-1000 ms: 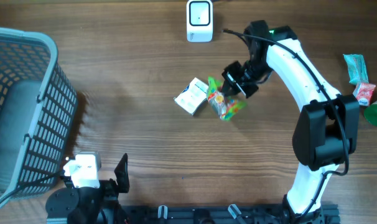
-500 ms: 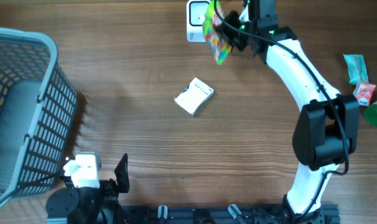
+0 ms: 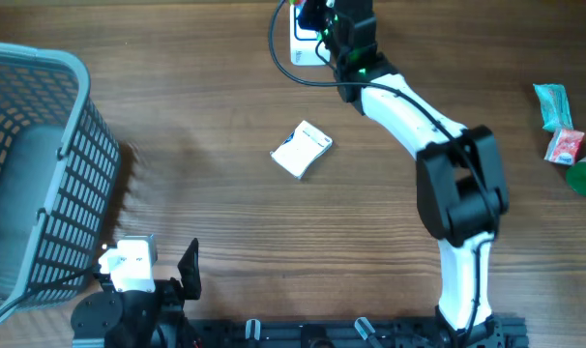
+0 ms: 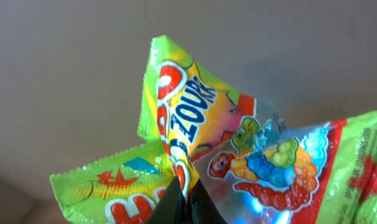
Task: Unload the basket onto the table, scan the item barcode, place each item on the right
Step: 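Lift the Haribo bag and hold it under the scanner with right gripper, then carry the Haribo bag right and release it at the table edge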
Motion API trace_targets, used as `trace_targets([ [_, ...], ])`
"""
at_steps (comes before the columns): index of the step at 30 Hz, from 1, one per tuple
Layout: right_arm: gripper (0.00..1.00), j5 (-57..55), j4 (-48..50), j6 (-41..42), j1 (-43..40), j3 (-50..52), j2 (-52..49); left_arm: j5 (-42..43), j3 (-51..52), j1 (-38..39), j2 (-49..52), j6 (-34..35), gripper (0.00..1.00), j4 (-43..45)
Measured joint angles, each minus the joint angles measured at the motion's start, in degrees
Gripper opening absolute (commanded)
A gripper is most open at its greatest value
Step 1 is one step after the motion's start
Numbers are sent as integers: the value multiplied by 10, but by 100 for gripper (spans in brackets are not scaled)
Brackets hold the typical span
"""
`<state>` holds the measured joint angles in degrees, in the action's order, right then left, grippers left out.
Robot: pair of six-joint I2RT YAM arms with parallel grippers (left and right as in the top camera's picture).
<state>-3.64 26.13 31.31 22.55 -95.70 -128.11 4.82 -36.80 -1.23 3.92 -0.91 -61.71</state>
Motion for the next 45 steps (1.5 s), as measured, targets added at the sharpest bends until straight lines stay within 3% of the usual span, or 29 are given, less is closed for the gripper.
trace_targets([
  [6,5,-7,95,133,-5,0,-54,0,0,0,0,0,100,0],
  [9,5,-8,97,171,-6,0,-65,0,0,0,0,0,100,0],
  [18,4,-2,93,196,-15,0,-71,0,0,0,0,0,100,0],
  [21,4,0,110,161,-15,0,-71,0,0,0,0,0,100,0],
  [25,5,4,-1,102,-23,-1,-41,0,0,0,0,0,100,1],
  [28,4,-12,-134,81,-45,-1,43,0,0,0,0,0,100,0],
  [31,4,-68,-395,79,-116,-12,219,0,0,0,0,0,100,-1],
  [36,4,-119,-657,113,-249,-20,295,0,0,0,0,0,100,0],
  [38,4,-120,-684,117,-287,5,277,0,0,0,0,0,100,0],
  [45,4,-101,-603,75,-395,109,124,0,0,0,0,0,100,0],
])
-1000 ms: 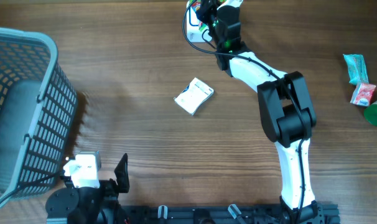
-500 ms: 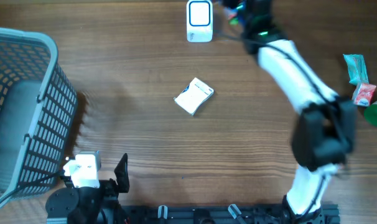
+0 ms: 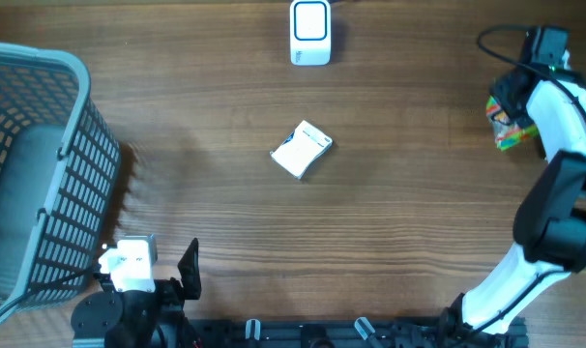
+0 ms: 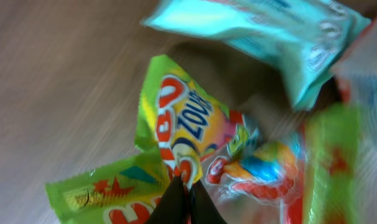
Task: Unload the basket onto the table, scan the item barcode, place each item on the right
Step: 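Carry the Haribo bag right and release it at the table edge, then move the right gripper down onto the white plaster box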
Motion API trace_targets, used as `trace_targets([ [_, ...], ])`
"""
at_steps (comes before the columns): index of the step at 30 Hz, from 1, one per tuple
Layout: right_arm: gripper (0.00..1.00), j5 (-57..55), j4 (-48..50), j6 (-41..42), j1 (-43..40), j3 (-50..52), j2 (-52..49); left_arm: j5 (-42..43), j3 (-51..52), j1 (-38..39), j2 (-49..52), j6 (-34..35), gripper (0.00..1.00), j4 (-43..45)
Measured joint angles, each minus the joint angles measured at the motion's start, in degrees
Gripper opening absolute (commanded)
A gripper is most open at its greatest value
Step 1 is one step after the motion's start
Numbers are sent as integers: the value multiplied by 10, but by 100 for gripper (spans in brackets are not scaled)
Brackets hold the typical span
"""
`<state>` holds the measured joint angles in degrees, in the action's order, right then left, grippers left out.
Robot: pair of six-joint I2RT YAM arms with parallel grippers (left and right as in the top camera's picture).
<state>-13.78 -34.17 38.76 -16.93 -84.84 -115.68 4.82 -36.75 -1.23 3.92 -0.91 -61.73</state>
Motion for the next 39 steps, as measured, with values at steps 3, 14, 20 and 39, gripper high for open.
trace_targets([
  [3,54,7,42,-30,-55,1,-19,0,0,0,0,0,100,0],
  [14,100,326,11,-141,-83,-64,118,0,0,0,0,0,100,0],
  [20,100,393,-198,-4,93,-87,230,0,0,0,0,0,100,0],
  [39,100,185,-229,361,595,-37,79,0,0,0,0,0,100,0],
])
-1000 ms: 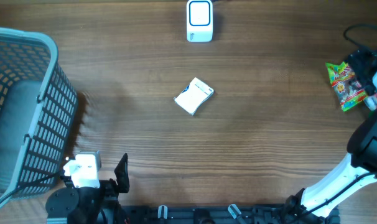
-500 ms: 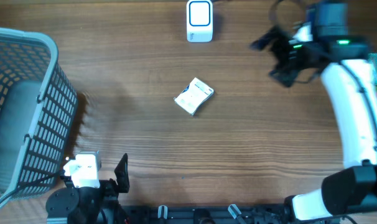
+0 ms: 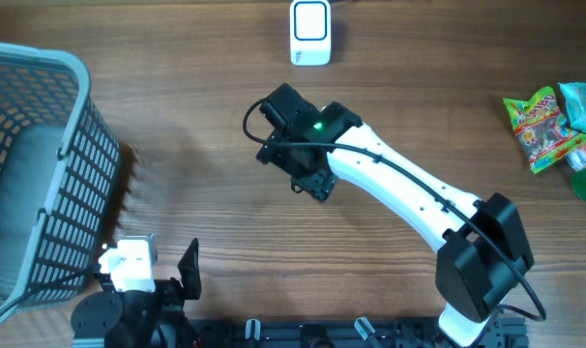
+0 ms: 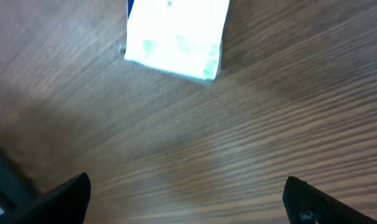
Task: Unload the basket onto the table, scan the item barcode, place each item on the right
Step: 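Move the right gripper down onto the white plaster box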
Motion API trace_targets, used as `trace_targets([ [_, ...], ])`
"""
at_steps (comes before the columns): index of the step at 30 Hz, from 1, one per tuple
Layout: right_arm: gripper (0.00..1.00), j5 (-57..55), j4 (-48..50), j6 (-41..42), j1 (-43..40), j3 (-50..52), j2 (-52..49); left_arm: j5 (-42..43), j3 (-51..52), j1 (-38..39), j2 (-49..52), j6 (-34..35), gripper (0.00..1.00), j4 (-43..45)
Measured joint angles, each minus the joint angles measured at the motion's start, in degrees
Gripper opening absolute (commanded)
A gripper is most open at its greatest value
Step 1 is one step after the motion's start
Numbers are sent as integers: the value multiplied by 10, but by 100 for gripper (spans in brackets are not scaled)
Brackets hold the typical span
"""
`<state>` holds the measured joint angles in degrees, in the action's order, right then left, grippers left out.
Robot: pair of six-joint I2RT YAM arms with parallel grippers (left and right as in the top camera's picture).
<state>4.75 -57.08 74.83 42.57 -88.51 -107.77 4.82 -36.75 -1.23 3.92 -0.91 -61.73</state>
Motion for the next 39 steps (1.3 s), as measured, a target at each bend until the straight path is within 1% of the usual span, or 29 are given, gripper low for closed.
trace_targets([
  [3,100,-21,-1,16,0,0,0,0,0,0,0,0,100,0],
  [12,99,-22,7,92,0,0,0,0,0,0,0,0,100,0],
  [15,100,-22,46,119,0,0,-7,0,0,0,0,0,100,0],
  [17,99,-22,74,127,-3,0,-31,0,0,0,0,0,100,0],
  [19,99,-20,81,129,-11,-1,-61,0,0,0,0,0,100,0],
  [21,99,-19,81,122,-27,-1,-96,0,0,0,0,0,100,0],
  [23,100,-16,85,92,-46,-3,-118,0,0,0,0,0,100,0],
  [24,99,-11,94,60,-64,-13,-129,0,0,0,0,0,100,0],
  [28,99,3,121,19,-83,-24,-130,0,0,0,0,0,100,0],
  [32,99,22,154,1,-82,-25,-131,0,0,0,0,0,100,0],
  [39,99,27,143,-11,-82,-25,-150,0,0,0,0,0,100,0],
])
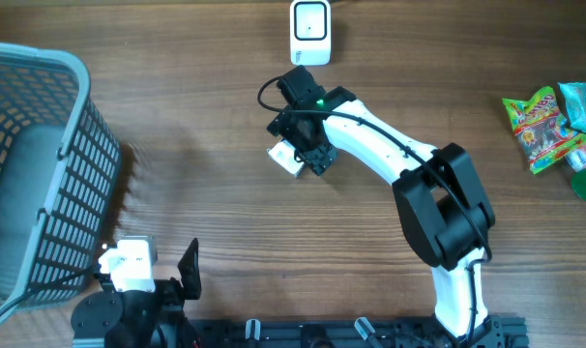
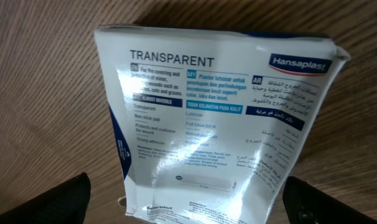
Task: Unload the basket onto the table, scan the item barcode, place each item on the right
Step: 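Move the right gripper down onto the white plaster box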
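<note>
A white Hansaplast plaster packet (image 2: pixel 219 124) lies flat on the wooden table, its printed side up; in the overhead view only its left corner (image 1: pixel 284 159) shows from under the arm. My right gripper (image 2: pixel 198 205) (image 1: pixel 307 150) hangs open just over it, and the dark fingertips (image 2: pixel 64 199) stand on either side of the packet's near end. The white scanner (image 1: pixel 310 32) stands at the table's far edge, just beyond the gripper. My left gripper (image 1: pixel 167 275) rests at the front left, far from the packet.
A grey mesh basket (image 1: pixel 42 164) stands at the left edge. At the right edge lie a green gummy bag (image 1: pixel 535 114), a teal packet (image 1: pixel 578 101), a red packet and a green cap.
My right gripper, still open, has come closer to the white packet. The packet lay at the top of the wrist view; it now fills the view between the fingers.
My right gripper held the green gummy bag at the scanner. It then had it over the pile at the right edge. Later the bag lay in that pile and the gripper stood open by the white packet, which it now straddles.
</note>
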Motion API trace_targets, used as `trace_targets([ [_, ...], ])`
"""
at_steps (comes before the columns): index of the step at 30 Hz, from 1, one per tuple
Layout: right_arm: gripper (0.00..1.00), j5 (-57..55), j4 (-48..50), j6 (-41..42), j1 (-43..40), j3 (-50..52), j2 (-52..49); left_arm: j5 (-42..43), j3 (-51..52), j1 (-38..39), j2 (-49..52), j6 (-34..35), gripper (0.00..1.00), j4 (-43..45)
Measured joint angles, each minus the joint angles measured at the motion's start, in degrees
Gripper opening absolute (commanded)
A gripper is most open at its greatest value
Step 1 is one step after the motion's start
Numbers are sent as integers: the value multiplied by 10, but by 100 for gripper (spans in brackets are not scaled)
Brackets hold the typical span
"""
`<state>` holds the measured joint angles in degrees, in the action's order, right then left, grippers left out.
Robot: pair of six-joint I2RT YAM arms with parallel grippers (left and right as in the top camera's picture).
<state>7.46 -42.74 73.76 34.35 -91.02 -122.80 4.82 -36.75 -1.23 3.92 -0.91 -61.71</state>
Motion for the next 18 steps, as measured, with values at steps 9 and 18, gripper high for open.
trace_targets([
  [9,99,-2,22,-24,0,-17,-28,0,0,0,0,0,100,0],
  [18,81,-24,-143,-126,0,-54,-52,0,0,0,0,0,100,0],
])
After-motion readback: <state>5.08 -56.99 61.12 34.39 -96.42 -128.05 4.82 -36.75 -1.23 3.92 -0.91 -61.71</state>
